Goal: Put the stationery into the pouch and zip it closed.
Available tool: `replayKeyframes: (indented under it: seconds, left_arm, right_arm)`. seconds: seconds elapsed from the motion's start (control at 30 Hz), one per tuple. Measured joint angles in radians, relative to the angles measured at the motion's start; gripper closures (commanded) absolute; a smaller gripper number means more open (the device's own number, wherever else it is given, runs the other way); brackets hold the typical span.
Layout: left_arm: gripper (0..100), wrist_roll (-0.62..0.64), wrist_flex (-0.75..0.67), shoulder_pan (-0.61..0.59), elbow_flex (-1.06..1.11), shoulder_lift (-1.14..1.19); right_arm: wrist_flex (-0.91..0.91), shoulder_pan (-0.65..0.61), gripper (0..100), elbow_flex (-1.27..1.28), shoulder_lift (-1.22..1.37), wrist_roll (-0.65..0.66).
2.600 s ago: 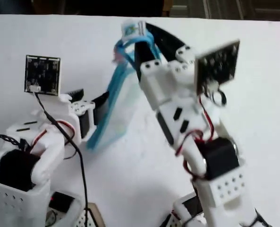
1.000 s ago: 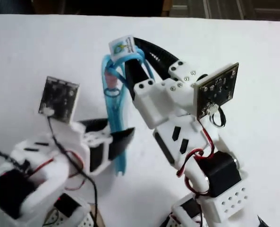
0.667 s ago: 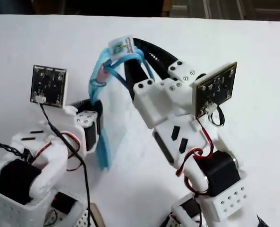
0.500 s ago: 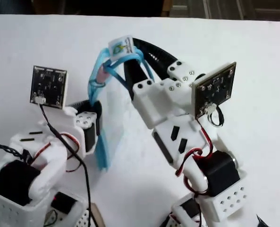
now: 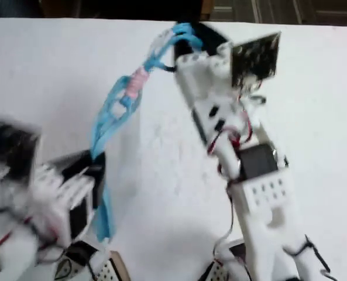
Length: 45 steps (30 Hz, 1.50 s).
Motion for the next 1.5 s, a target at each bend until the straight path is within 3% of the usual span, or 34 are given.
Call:
replayKeyframes:
  seconds: [0.17,0.37,1.0,1.5]
  left_arm:
    - [98,0.0,0.005,0.0,0.028,-0.092]
    - [98,0.0,0.005,0.0,0.052,-0.133]
    - [98,-0.002,0.0,0.0,0.026,-0.13]
    - [98,-0.002,0.002,0.0,0.006,-0.13]
  right_arm:
    - [-0.066,0.11,98.2,-0.081,0.241,0.0]
    - [-0.063,0.201,98.2,-0.37,0.534,0.0]
    - [0.445,0.235,98.2,-1.64,1.339,0.002]
    - [0.634,0.29,97.8,-1.741,1.344,0.002]
